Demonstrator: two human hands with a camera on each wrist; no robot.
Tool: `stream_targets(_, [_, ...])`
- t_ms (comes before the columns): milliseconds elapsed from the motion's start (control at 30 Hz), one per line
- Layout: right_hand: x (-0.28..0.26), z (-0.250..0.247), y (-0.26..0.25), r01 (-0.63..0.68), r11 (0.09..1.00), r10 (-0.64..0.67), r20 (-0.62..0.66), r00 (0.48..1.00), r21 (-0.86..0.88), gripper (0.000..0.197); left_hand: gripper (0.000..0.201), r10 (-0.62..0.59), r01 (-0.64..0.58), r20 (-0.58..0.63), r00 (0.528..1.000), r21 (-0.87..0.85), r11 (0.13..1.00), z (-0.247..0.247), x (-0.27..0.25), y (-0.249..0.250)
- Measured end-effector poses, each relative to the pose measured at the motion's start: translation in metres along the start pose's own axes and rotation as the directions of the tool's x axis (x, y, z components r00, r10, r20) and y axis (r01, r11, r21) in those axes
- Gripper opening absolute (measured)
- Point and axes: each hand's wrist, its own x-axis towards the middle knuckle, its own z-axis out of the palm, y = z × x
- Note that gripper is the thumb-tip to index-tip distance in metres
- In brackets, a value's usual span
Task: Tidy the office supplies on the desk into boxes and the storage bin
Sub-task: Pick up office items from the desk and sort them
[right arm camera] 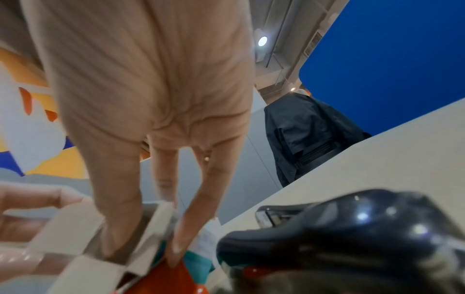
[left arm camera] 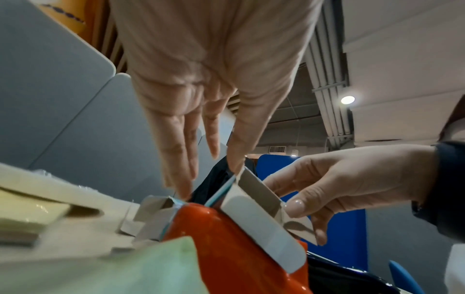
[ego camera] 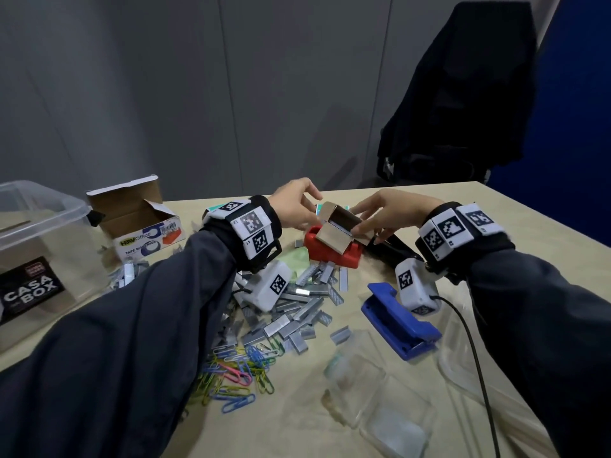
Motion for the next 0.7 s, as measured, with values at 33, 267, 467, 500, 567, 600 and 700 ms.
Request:
stream_targets(33, [0.001,0.001,-0.003,-0.015,0.998,0.013,-0.026,1.0,-0.067,0.052,0.034,0.008,-0.007,-0.022,1.0,0.039,0.999,-0.003,-0.002,-0.001])
stream_targets(267, [-0.003,0.006,-0.03,-0.078,0.801,-0.145,-0.319,0.937,-0.593,0.042,0.012,0.121,-0.14,0.077,0.99,0.365,0.92,-0.022,-0.027,0.007])
stream_targets(467, [-0.023,0.011,-0.049,0.172,0.803,-0.124,0.123,0.985,-0.57,0.013,0.018,-0.136,-0.045,0.361,0.923,0.45,0.892,-0.003,-0.04,0.009])
stream_targets(500, [-0.024,0.013,-0.049,0.197,0.798,-0.102,0.195,0.976,-0.57,0.013,0.015,-0.155,-0.043,0.355,0.922,0.49,0.871,0.003,-0.039,0.008])
stream_targets(567, [-0.023,0.018,-0.049,0.244,0.757,-0.107,0.253,0.962,-0.606,0.017,0.014,-0.152,-0.067,0.317,0.936,0.586,0.808,0.014,-0.036,0.007])
stream_targets(600, [-0.022,0.021,-0.048,0.26,0.723,-0.108,0.267,0.958,-0.64,0.02,0.016,-0.147,-0.073,0.297,0.943,0.619,0.782,0.019,-0.034,0.006])
stream_targets(700, [-0.019,0.03,-0.044,0.269,0.664,-0.066,0.303,0.951,-0.697,0.03,0.036,-0.155,-0.067,0.256,0.954,0.689,0.722,0.03,-0.031,0.007])
